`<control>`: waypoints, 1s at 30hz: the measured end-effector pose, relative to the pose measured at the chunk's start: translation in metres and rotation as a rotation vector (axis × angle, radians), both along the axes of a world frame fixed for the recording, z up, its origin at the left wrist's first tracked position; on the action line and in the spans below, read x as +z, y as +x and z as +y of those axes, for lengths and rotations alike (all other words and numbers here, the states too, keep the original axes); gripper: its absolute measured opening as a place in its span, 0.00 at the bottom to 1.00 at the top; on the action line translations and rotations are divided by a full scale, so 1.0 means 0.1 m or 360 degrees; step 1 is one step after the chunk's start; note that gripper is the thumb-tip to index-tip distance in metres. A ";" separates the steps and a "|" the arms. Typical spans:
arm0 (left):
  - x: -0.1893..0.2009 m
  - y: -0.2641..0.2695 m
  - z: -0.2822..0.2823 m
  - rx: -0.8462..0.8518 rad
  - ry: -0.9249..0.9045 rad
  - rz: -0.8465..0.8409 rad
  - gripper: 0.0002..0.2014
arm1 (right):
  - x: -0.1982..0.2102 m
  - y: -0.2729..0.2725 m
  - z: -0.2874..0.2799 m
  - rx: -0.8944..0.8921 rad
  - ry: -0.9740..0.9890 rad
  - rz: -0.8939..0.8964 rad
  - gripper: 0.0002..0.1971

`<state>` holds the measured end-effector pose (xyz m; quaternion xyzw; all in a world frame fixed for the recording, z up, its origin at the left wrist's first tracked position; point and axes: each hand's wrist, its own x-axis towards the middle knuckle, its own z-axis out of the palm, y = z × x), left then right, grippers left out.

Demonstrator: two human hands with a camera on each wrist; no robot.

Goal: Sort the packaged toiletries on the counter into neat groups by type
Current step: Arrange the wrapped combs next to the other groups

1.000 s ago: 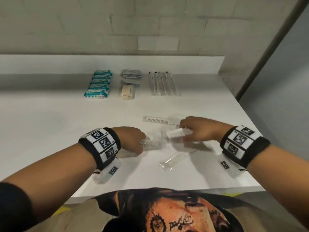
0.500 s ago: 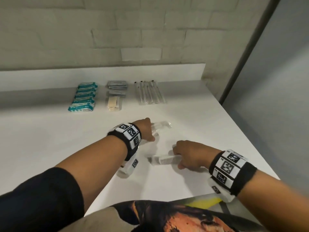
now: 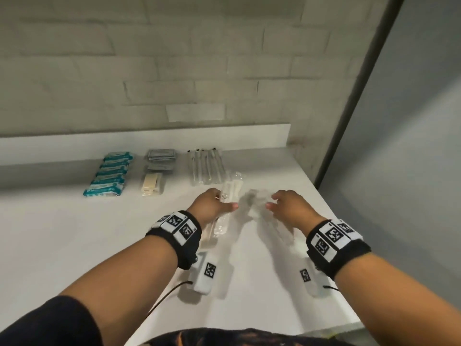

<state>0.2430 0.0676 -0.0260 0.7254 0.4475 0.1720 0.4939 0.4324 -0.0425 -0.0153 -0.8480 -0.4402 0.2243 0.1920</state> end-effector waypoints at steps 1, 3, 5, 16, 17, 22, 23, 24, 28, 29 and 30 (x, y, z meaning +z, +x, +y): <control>0.04 0.10 0.00 0.0009 -0.0090 -0.0151 0.22 | 0.04 0.01 0.07 -0.0020 0.0130 0.0151 0.24; 0.07 0.28 -0.02 -0.0058 -0.0210 -0.0362 0.29 | 0.12 -0.04 0.17 0.0021 0.0291 0.0548 0.20; 0.06 0.48 -0.03 -0.0126 -0.0258 -0.0422 0.34 | 0.20 -0.05 0.24 0.0002 0.0345 0.0942 0.13; 0.06 0.90 0.08 0.0518 -0.0418 -0.0483 0.09 | 0.19 0.71 0.61 0.0074 0.0187 0.1066 0.05; 0.07 0.90 0.09 0.0543 -0.0455 -0.0577 0.06 | 0.14 0.74 0.63 0.0115 0.0160 0.0993 0.06; -0.02 0.92 0.19 0.0551 -0.0445 -0.0690 0.17 | -0.03 0.90 0.83 0.0151 0.0031 0.0724 0.10; -0.04 0.92 0.23 0.0586 -0.0452 -0.0680 0.17 | -0.05 0.93 0.88 0.0150 0.0000 0.0663 0.07; -0.06 0.92 0.28 0.0618 -0.0465 -0.0659 0.16 | -0.06 0.96 0.93 0.0143 -0.0039 0.0581 0.06; -0.10 0.94 0.42 0.0678 -0.0432 -0.0537 0.14 | -0.03 1.04 1.03 0.0271 -0.0199 0.0165 0.06; -0.10 0.95 0.46 0.0664 -0.0312 -0.0394 0.12 | -0.03 1.07 1.06 0.0278 -0.0207 0.0143 0.07; -0.09 0.97 0.49 0.0632 -0.0129 -0.0198 0.10 | -0.03 1.09 1.08 0.0248 -0.0190 0.0208 0.08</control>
